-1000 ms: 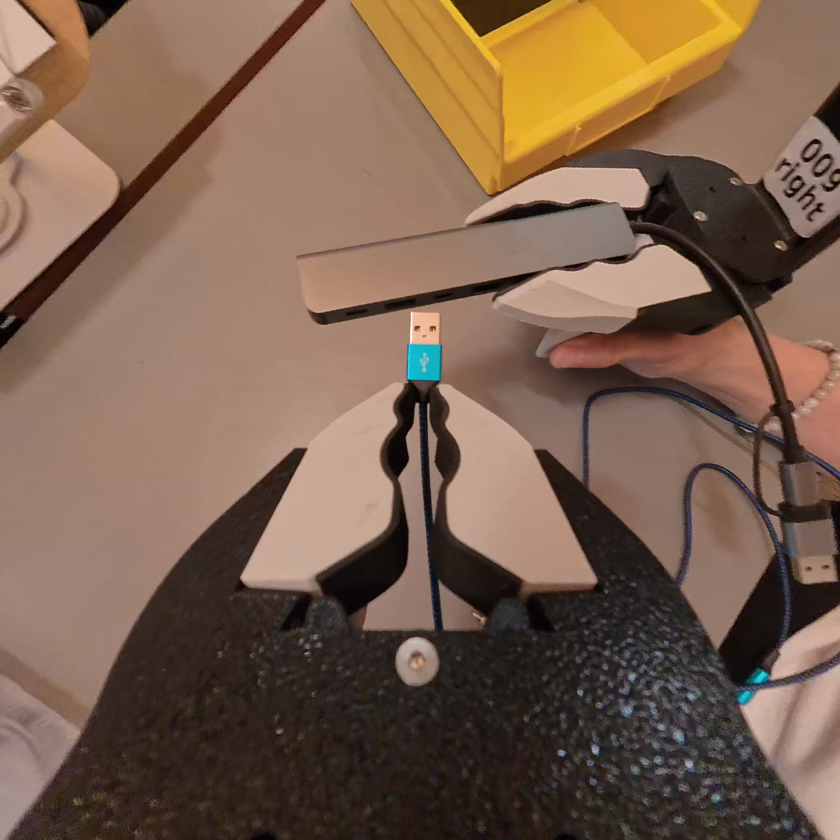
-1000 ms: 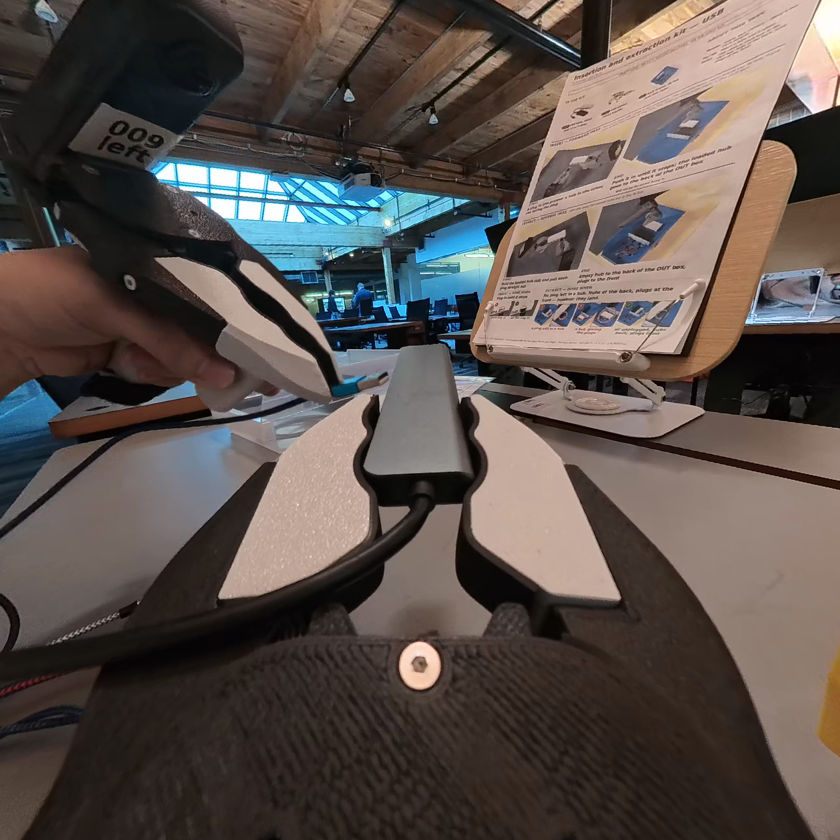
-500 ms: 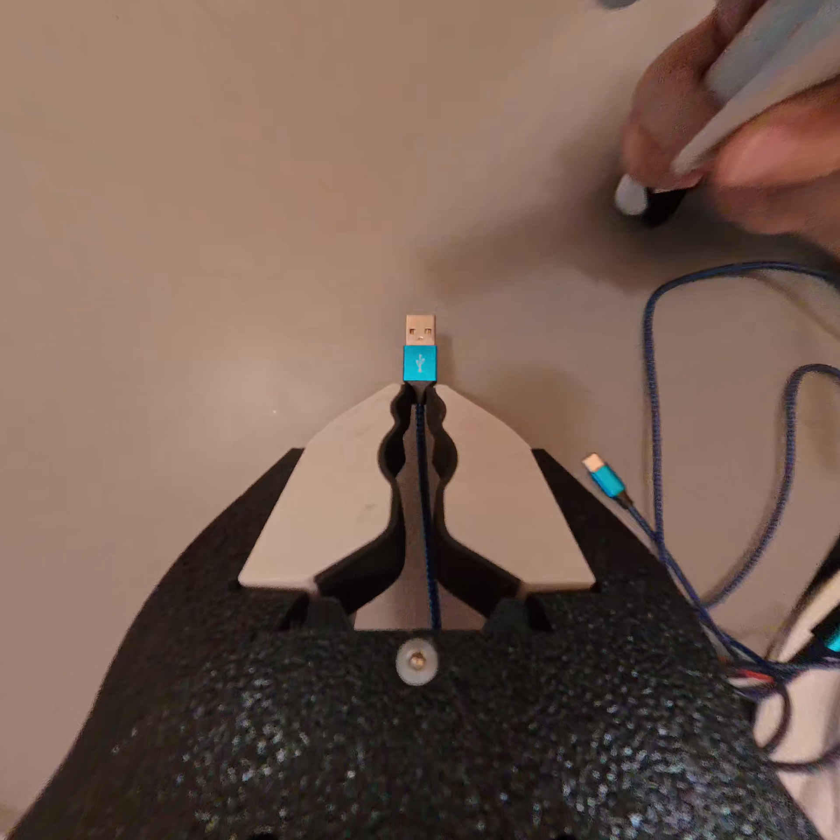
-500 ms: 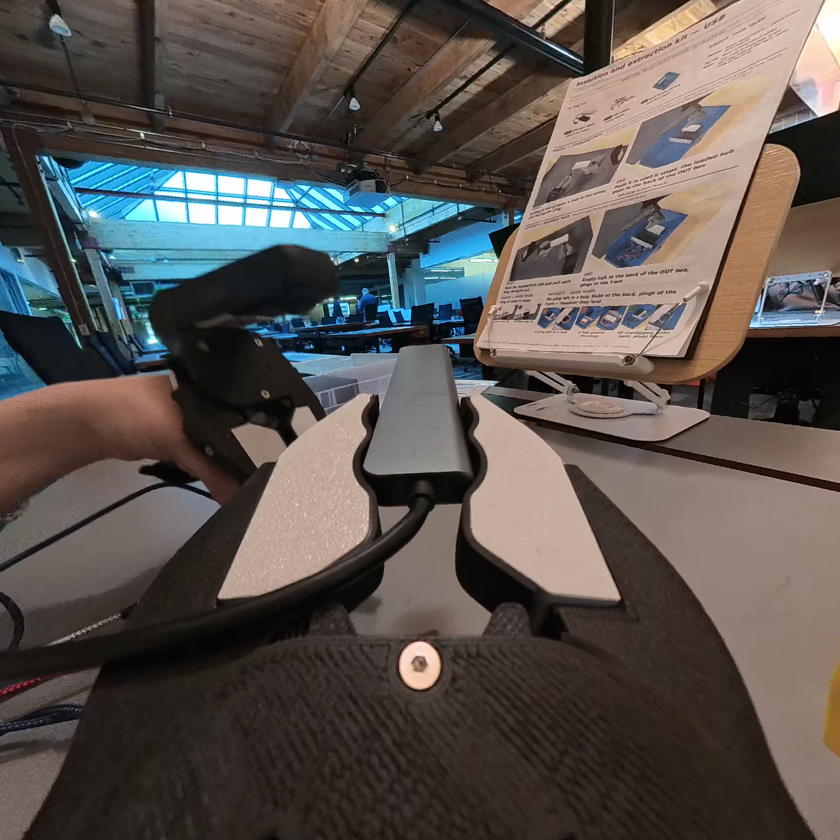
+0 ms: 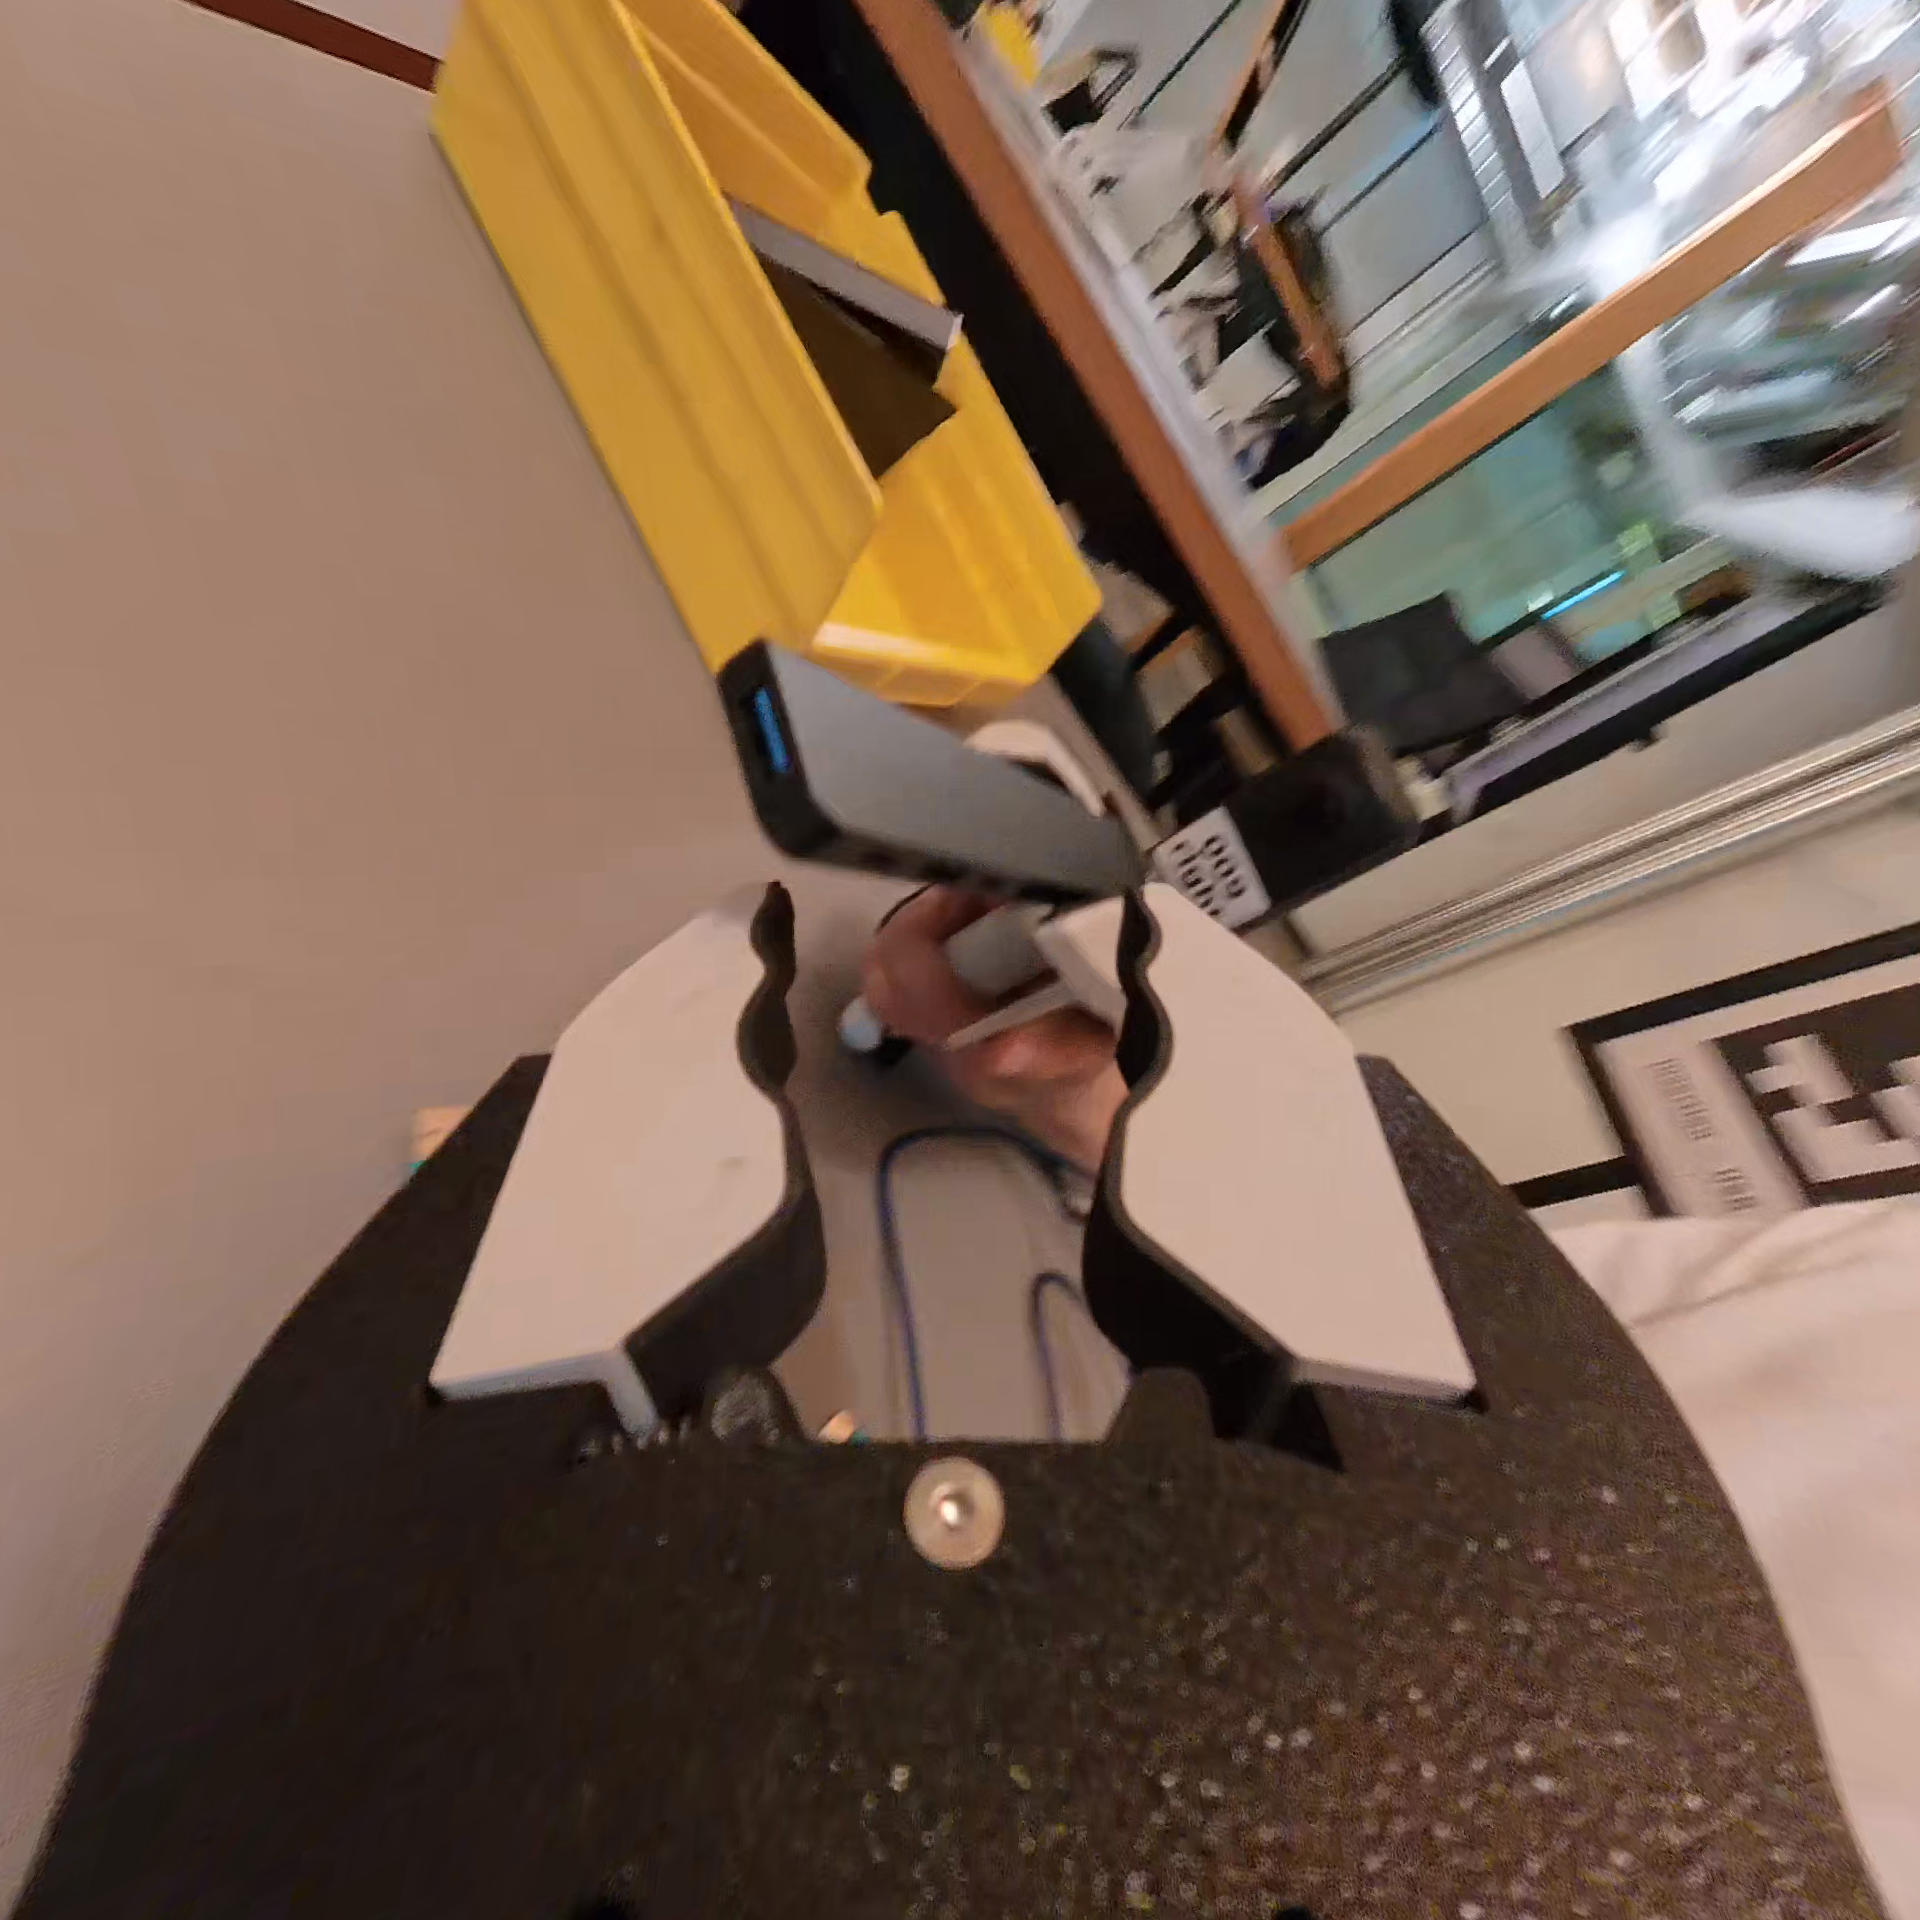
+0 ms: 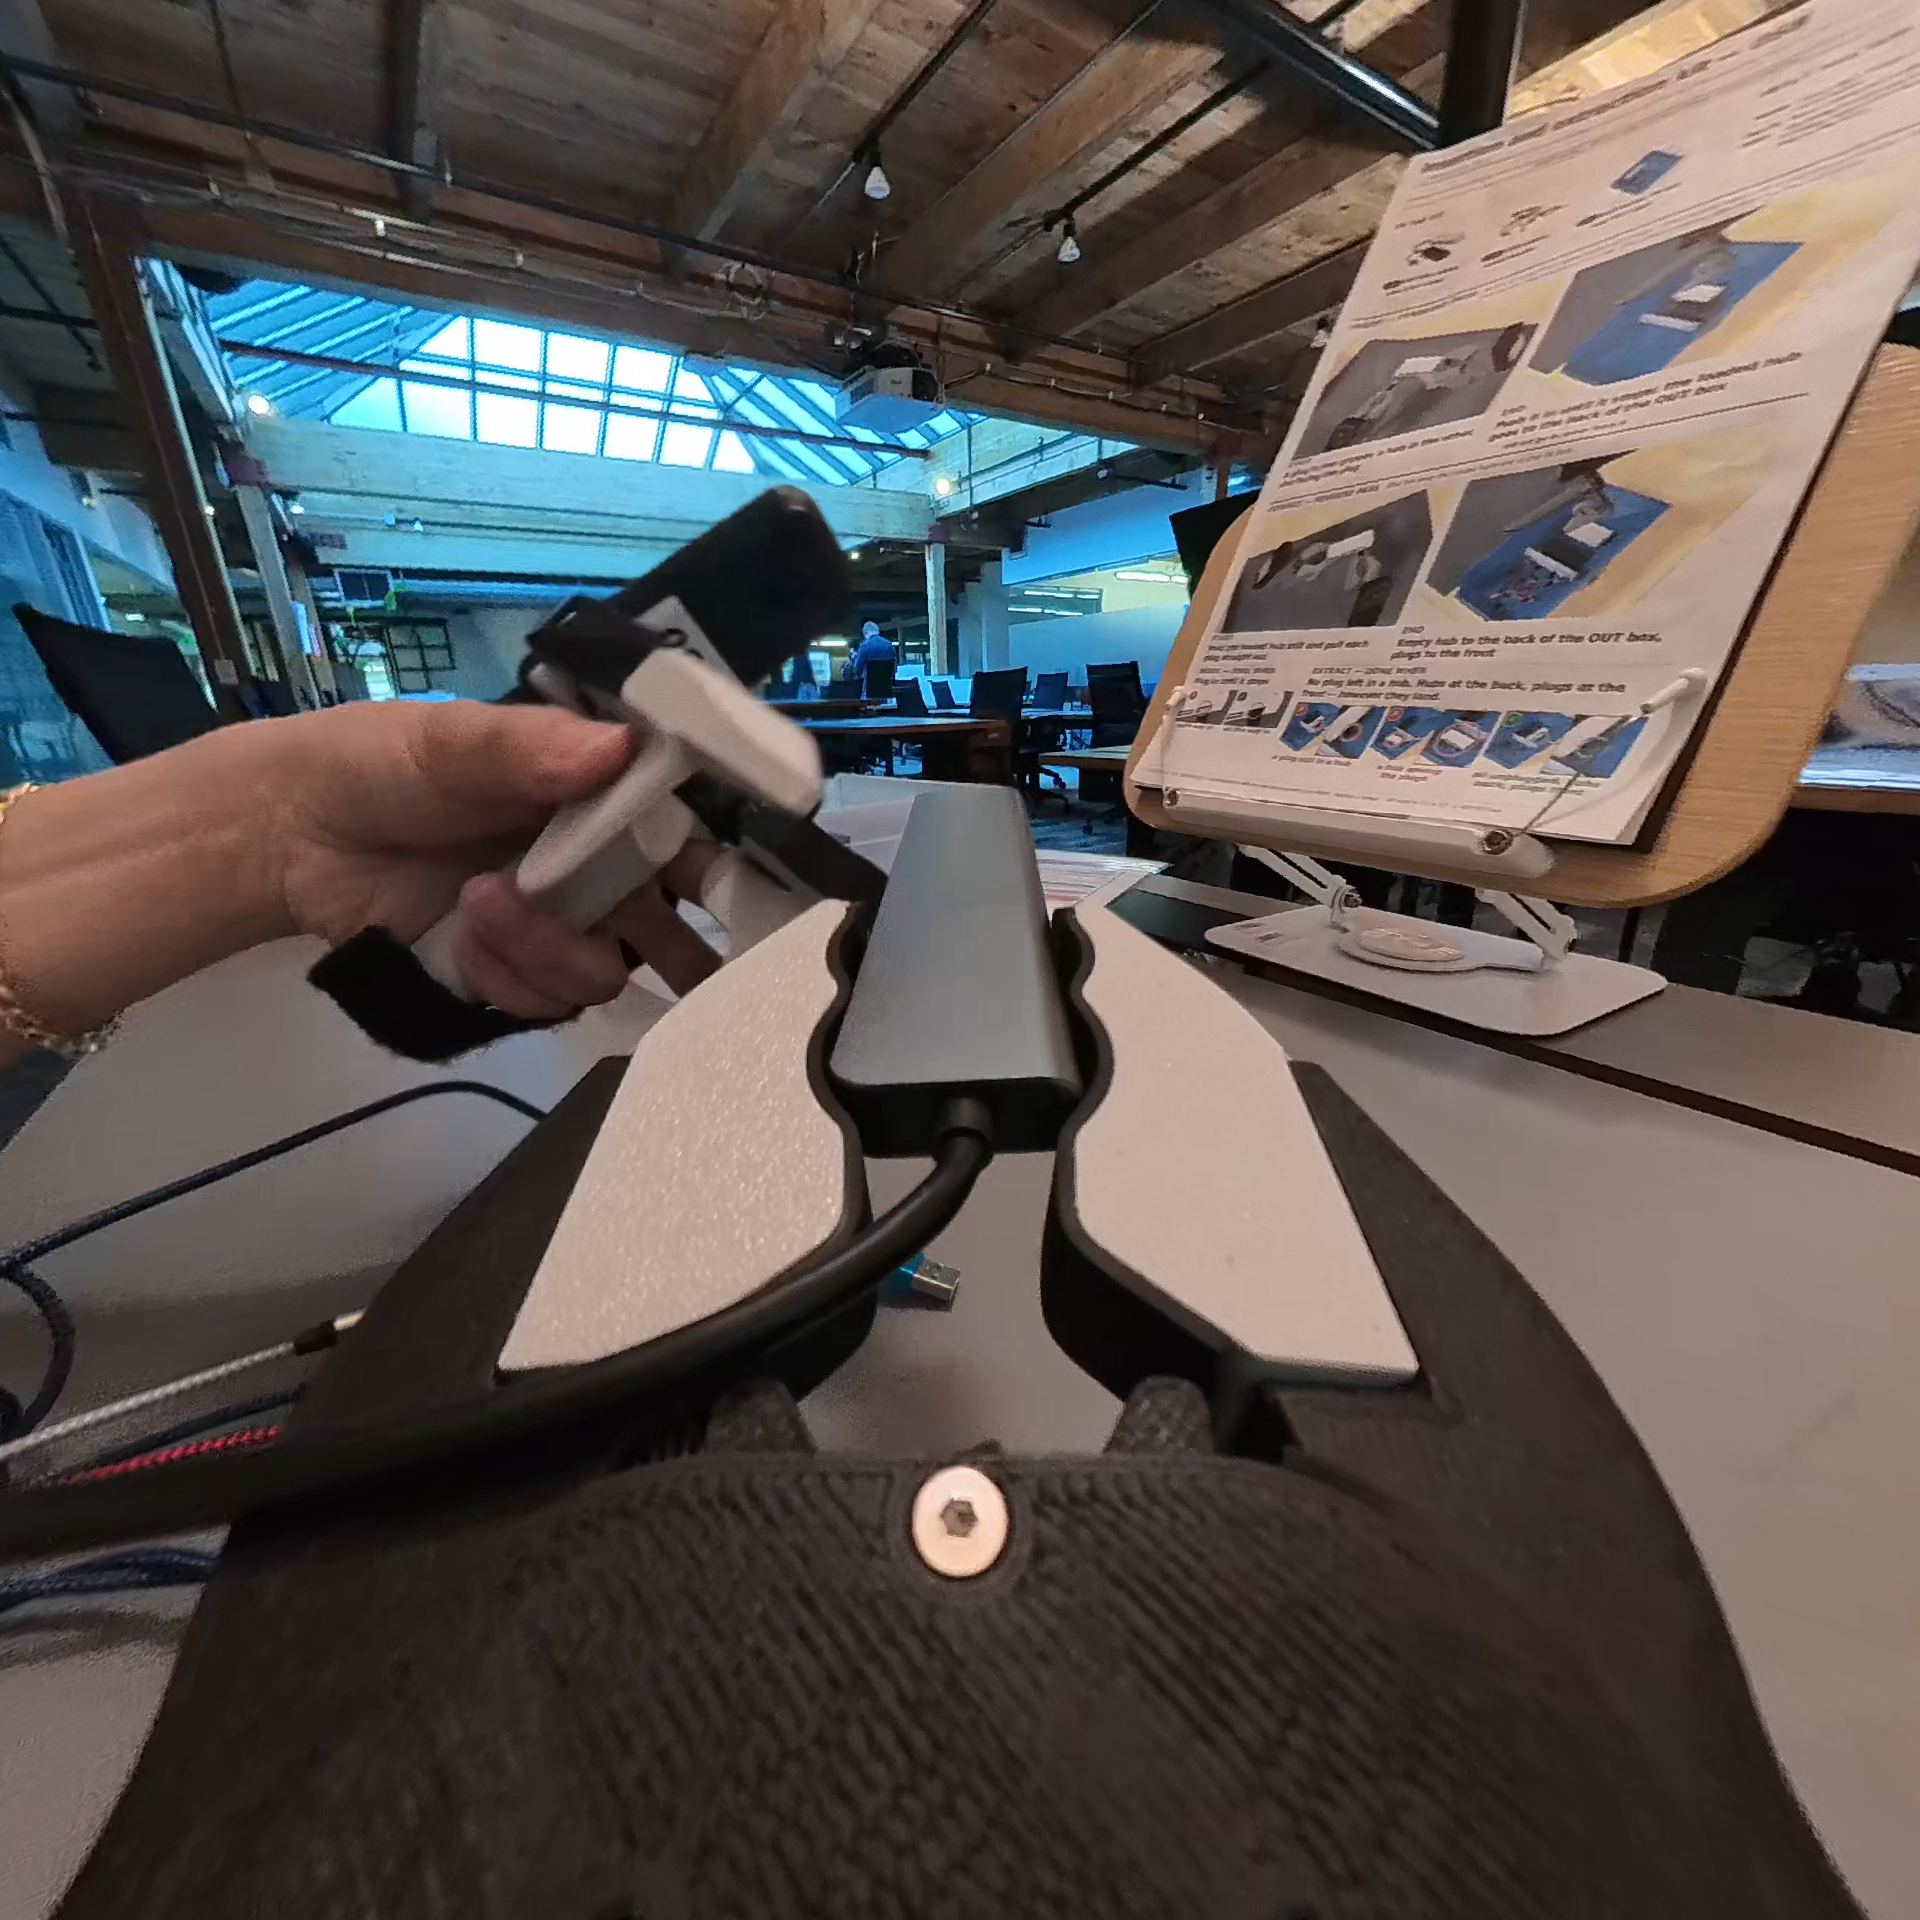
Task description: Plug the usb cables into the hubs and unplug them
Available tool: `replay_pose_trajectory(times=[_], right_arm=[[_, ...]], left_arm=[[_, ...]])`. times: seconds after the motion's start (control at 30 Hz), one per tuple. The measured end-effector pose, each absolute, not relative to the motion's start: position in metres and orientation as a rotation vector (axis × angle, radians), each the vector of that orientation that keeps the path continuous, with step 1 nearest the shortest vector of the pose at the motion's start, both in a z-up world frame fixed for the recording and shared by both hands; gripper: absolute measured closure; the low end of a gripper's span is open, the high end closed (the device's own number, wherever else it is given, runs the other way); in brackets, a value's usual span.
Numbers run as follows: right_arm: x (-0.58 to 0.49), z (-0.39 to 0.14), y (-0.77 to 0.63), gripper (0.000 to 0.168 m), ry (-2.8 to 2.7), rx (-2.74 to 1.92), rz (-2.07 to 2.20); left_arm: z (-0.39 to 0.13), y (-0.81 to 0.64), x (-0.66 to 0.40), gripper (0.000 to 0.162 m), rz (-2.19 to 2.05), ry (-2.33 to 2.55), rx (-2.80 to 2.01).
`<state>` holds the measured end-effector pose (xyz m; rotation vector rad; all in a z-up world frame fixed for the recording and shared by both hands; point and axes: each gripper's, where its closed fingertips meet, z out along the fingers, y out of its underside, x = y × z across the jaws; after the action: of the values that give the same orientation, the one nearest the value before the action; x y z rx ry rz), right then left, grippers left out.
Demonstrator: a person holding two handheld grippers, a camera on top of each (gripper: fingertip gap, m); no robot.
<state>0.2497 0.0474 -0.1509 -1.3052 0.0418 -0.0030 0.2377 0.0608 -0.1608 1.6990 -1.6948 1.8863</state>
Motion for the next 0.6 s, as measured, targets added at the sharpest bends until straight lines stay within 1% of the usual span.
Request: replay_pose_trajectory(times=[0.07, 0.1, 0.17, 0.37, 0.6], right_arm=[[0.247, -0.151, 0.049, 0.133, 0.021, -1.313, -0.014], [0.246, -0.152, 0.049, 0.133, 0.019, -1.314, -0.017], [0.247, -0.15, 0.047, 0.133, 0.023, -1.299, -0.014], [0.248, -0.151, 0.049, 0.133, 0.032, -1.312, -0.022], [0.251, -0.149, 0.047, 0.133, 0.051, -1.29, -0.042]], left_arm=[[-0.156, 0.051, 0.244, 0.105, 1.927, -1.539, 1.666], [-0.153, 0.048, 0.247, 0.115, 1.954, -1.471, 1.646], [-0.15, 0.046, 0.254, 0.146, 2.015, -1.339, 1.635], [-0.149, 0.049, 0.259, 0.15, 2.077, -1.132, 1.605], [-0.142, 0.055, 0.257, 0.152, 2.073, -1.106, 1.663]])
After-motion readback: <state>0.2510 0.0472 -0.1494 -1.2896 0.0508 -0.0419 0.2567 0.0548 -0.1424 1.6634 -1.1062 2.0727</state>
